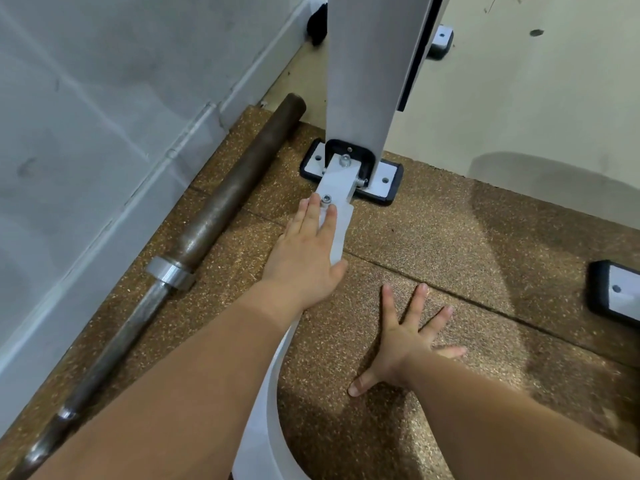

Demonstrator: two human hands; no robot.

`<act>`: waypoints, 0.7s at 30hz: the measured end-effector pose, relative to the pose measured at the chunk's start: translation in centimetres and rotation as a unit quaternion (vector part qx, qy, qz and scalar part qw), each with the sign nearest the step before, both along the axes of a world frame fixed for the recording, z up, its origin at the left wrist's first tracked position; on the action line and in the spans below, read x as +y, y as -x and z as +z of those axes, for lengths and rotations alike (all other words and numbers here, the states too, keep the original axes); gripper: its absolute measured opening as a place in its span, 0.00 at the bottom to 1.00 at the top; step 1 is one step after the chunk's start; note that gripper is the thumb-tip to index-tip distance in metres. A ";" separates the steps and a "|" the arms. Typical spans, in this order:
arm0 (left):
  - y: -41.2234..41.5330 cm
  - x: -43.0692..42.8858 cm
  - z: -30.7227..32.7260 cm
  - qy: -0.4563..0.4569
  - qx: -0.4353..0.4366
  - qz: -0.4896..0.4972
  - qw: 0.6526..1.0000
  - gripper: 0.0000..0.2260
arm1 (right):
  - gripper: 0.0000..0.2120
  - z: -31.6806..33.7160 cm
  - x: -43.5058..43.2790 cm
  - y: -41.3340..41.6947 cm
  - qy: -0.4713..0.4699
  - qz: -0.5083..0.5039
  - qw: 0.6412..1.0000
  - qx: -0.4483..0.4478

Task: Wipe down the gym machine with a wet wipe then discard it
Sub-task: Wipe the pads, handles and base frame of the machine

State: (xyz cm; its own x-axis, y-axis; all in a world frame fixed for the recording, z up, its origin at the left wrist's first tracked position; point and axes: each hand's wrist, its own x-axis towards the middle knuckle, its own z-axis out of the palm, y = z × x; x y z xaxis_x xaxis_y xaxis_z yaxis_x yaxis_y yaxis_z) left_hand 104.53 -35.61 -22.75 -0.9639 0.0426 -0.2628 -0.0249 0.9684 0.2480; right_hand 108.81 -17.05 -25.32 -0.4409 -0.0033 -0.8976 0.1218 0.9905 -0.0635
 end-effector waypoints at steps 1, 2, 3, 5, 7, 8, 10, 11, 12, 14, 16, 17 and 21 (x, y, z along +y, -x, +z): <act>-0.3 -0.3 -0.1 -0.013 0.016 0.007 1.000 0.34 | 0.84 0.0 0.1 0.0 0.002 -0.001 1.000 -0.001; -0.6 -0.6 -0.2 -0.031 0.042 0.019 0.998 0.29 | 0.83 0.1 0.1 0.0 0.006 -0.001 1.000 -0.004; -0.9 -1.1 -0.3 -0.052 0.073 0.038 0.995 0.24 | 0.83 0.0 0.2 0.0 0.010 -0.001 1.000 -0.005; -1.0 -2.0 -0.3 -0.097 0.132 0.082 0.983 0.17 | 0.83 0.1 0.3 0.0 0.016 -0.003 1.000 -0.004; 0.1 -2.6 0.0 -0.124 0.171 0.126 0.969 0.15 | 0.83 0.1 0.3 0.0 0.016 -0.005 1.000 -0.005; 1.1 -2.6 0.5 -0.129 0.191 0.141 0.963 0.15 | 0.83 0.0 0.3 0.0 0.015 -0.003 1.000 -0.006; 3.5 -1.6 1.8 -0.136 0.228 0.132 0.955 0.16 | 0.83 0.0 0.3 0.1 0.013 -0.002 1.000 -0.007; 4.7 -1.0 2.4 -0.141 0.214 0.112 0.960 0.18 | 0.83 0.1 0.3 0.1 0.013 -0.002 1.000 -0.008; 5.7 -0.2 2.6 -0.137 0.167 0.082 0.973 0.22 | 0.83 0.1 0.2 0.1 0.013 -0.004 1.000 -0.009; 7.0 0.8 2.2 -0.062 0.026 0.019 0.998 0.32 | 0.83 0.1 0.2 0.1 0.016 -0.009 1.000 -0.011; 7.4 0.9 1.5 0.018 -0.056 0.000 0.998 0.38 | 0.83 0.1 0.3 0.2 0.019 -0.008 1.000 -0.012; 7.4 0.8 1.2 0.036 -0.065 0.005 0.997 0.41 | 0.83 0.1 0.3 0.2 0.019 -0.007 1.000 -0.012; 6.9 1.2 0.7 0.176 -0.005 -0.065 0.982 0.45 | 0.83 -0.1 0.4 0.2 0.026 -0.011 1.000 -0.011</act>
State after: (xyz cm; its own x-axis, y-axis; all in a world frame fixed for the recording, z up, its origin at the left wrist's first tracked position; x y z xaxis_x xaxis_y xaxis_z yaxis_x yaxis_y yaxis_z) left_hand 97.61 -34.38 -22.08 -0.9539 0.0693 -0.2920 0.1033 0.9893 -0.1026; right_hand 108.58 -16.63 -25.42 -0.4211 -0.0413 -0.9061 0.1449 0.9831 -0.1122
